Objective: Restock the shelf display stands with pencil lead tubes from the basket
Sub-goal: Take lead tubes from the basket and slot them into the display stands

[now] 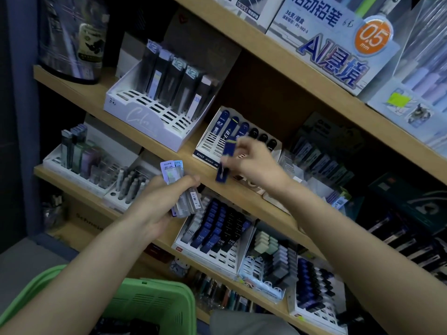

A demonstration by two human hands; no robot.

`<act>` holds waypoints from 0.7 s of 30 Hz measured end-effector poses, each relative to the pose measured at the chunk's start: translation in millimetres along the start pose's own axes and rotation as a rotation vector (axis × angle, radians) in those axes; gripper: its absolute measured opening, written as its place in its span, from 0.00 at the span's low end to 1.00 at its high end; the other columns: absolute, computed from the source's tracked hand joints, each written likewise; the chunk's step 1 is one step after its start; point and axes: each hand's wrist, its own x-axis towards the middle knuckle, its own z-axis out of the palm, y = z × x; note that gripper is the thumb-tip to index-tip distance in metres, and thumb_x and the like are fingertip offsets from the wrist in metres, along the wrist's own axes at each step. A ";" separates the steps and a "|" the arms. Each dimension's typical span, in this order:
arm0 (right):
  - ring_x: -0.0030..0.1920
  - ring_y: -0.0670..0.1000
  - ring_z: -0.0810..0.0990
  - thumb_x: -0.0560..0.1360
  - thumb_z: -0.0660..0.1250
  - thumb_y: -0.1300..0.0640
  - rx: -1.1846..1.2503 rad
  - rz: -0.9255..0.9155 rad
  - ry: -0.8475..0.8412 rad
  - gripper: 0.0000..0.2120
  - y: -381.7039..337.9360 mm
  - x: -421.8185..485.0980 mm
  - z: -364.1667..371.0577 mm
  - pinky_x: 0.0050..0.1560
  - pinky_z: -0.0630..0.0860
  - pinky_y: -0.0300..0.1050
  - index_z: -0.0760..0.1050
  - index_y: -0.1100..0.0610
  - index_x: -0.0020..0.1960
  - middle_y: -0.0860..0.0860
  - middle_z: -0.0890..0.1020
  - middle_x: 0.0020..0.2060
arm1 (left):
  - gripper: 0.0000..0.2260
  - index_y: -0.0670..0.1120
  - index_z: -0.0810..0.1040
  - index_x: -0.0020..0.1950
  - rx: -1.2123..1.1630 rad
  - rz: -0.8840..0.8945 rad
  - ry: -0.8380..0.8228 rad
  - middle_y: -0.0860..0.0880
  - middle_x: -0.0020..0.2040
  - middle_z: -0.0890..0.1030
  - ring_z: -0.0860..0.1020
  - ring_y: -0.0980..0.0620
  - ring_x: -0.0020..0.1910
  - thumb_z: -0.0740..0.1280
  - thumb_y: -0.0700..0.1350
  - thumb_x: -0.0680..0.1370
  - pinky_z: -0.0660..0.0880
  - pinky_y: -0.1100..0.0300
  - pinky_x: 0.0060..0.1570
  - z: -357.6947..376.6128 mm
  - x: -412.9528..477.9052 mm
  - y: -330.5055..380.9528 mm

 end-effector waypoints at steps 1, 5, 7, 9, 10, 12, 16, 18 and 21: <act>0.45 0.50 0.80 0.76 0.67 0.61 -0.024 -0.032 0.099 0.08 -0.4 7.9 -5.2 0.49 0.78 0.44 0.68 0.52 0.50 0.51 0.78 0.44 | 0.05 0.46 0.77 0.40 -0.007 -0.001 0.008 0.46 0.40 0.79 0.77 0.49 0.37 0.69 0.40 0.75 0.75 0.52 0.48 -0.7 0.0 1.0; 0.46 0.51 0.82 0.74 0.69 0.62 -0.139 -0.151 0.363 0.11 3.2 44.4 -18.0 0.50 0.80 0.46 0.69 0.56 0.53 0.53 0.81 0.47 | 0.05 0.47 0.76 0.39 -0.024 -0.005 0.023 0.46 0.41 0.79 0.76 0.49 0.39 0.69 0.40 0.75 0.74 0.49 0.54 -4.0 1.2 2.5; 0.48 0.50 0.81 0.75 0.69 0.61 -0.184 -0.151 0.395 0.14 3.5 60.1 -20.6 0.50 0.79 0.42 0.70 0.57 0.58 0.54 0.80 0.51 | 0.04 0.47 0.77 0.41 -0.027 -0.006 0.023 0.47 0.41 0.80 0.77 0.49 0.39 0.70 0.41 0.75 0.75 0.51 0.51 -4.8 1.2 2.7; 0.50 0.51 0.80 0.76 0.67 0.59 -0.293 -0.108 0.396 0.17 2.0 72.4 -22.2 0.50 0.78 0.42 0.69 0.59 0.63 0.55 0.79 0.53 | 0.03 0.47 0.78 0.42 -0.020 -0.003 0.026 0.48 0.42 0.81 0.78 0.50 0.39 0.70 0.42 0.75 0.76 0.54 0.47 -5.6 1.4 2.6; 0.52 0.52 0.80 0.77 0.66 0.59 -0.339 -0.091 0.377 0.17 1.5 77.1 -22.1 0.51 0.79 0.44 0.69 0.59 0.64 0.56 0.79 0.54 | 0.03 0.47 0.78 0.42 -0.015 -0.002 0.022 0.48 0.42 0.81 0.79 0.49 0.40 0.70 0.43 0.75 0.76 0.53 0.47 -6.1 1.8 2.3; 0.53 0.53 0.80 0.78 0.64 0.58 -0.385 -0.090 0.320 0.16 2.7 83.1 -20.7 0.53 0.79 0.49 0.68 0.57 0.64 0.56 0.78 0.55 | 0.03 0.47 0.78 0.43 -0.004 -0.007 0.008 0.47 0.43 0.81 0.79 0.49 0.41 0.70 0.43 0.75 0.76 0.52 0.49 -6.4 2.0 2.5; 0.55 0.52 0.79 0.81 0.59 0.55 -0.396 -0.111 0.250 0.15 9.9 87.1 -20.3 0.53 0.80 0.52 0.68 0.54 0.67 0.55 0.78 0.57 | 0.03 0.47 0.77 0.43 -0.010 -0.017 -0.007 0.48 0.42 0.81 0.78 0.50 0.40 0.70 0.43 0.75 0.75 0.56 0.43 -7.2 2.9 2.9; 0.56 0.51 0.78 0.81 0.59 0.55 -0.397 -0.114 0.260 0.15 11.2 87.8 -21.8 0.55 0.78 0.51 0.70 0.53 0.67 0.54 0.77 0.59 | 0.03 0.47 0.77 0.43 -0.012 -0.022 -0.009 0.48 0.42 0.81 0.78 0.51 0.40 0.70 0.42 0.75 0.74 0.58 0.41 -7.6 2.8 2.3; 0.54 0.48 0.77 0.80 0.60 0.55 -0.412 -0.111 0.277 0.12 10.7 89.5 -25.3 0.56 0.77 0.47 0.72 0.51 0.63 0.50 0.77 0.57 | 0.04 0.47 0.76 0.41 -0.013 -0.027 -0.011 0.48 0.40 0.80 0.77 0.51 0.39 0.69 0.42 0.75 0.73 0.58 0.41 -8.6 3.0 1.6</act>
